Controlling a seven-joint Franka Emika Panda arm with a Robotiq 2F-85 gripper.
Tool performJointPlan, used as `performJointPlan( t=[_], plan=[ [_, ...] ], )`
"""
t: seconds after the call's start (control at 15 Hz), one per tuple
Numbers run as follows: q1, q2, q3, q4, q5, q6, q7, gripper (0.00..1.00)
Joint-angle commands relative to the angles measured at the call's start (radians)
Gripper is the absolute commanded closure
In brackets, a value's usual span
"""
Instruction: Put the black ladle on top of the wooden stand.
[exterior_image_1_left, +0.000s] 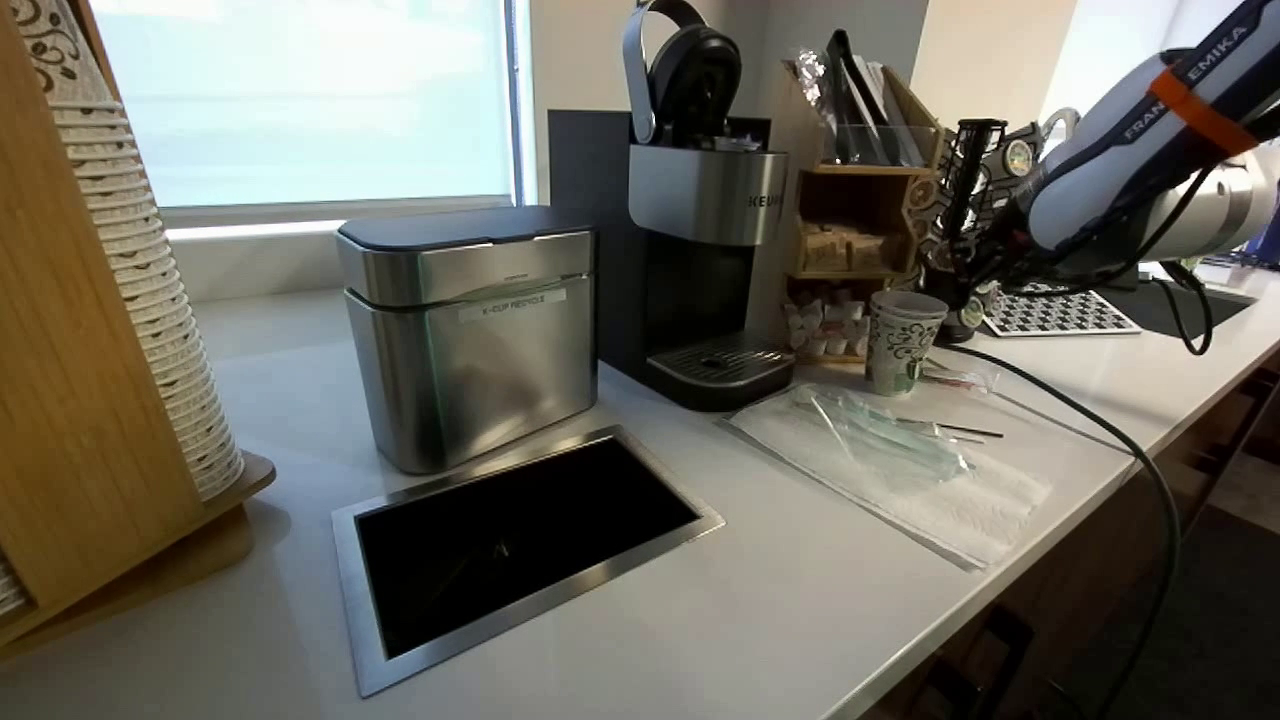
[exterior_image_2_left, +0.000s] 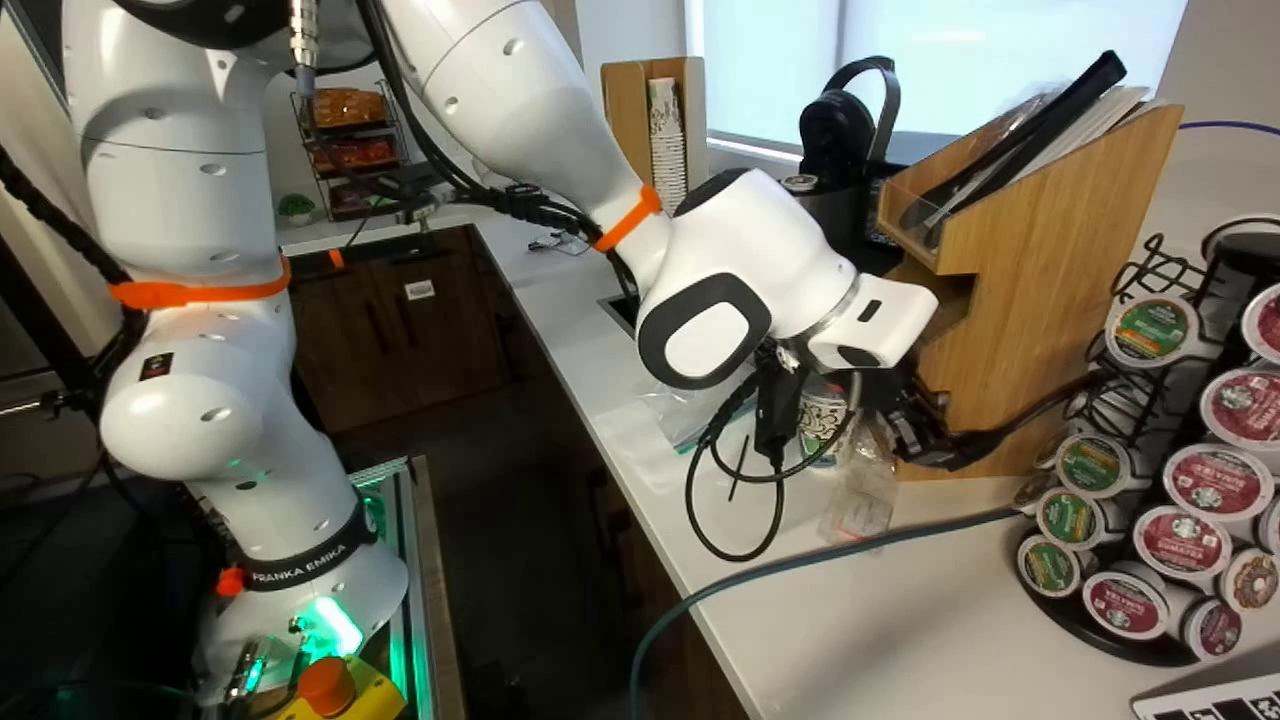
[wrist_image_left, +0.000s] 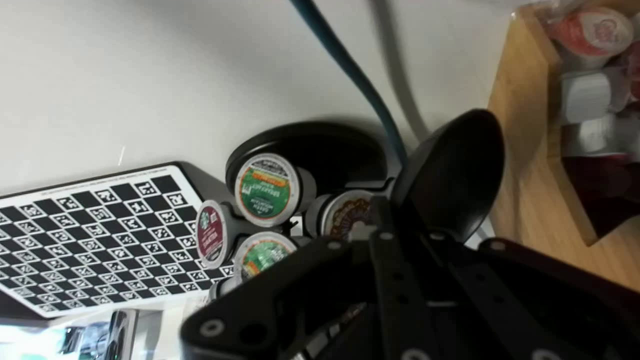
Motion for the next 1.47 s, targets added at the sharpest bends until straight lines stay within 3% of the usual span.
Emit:
performJointPlan(
  t=[0.0,0.27,0.67,0.87,1.07,1.2,1.4],
  plan=[
    [0.177,-0.03,-0.173,-0.108,0.038,0.112,-0.019,0.99],
    [0.385,-0.067,-0.358,-0.226,0.104,0.2,-0.115,0.99],
    [0.671,-0.164,-0.577,-0.35,0.36,0.346,-0.363,0.99],
    [0.765,-0.188,-0.628,-0.351,0.497,0.355,-0.505,0.99],
    [0.835,-0.216,-0.675,-0.308,0.63,0.29,-0.685,0.99],
    [0.876,-0.261,-0.677,-0.304,0.713,0.291,-0.751,0.99],
    [0.917,-0.318,-0.64,-0.307,0.842,0.386,-0.833,0.99]
  ],
)
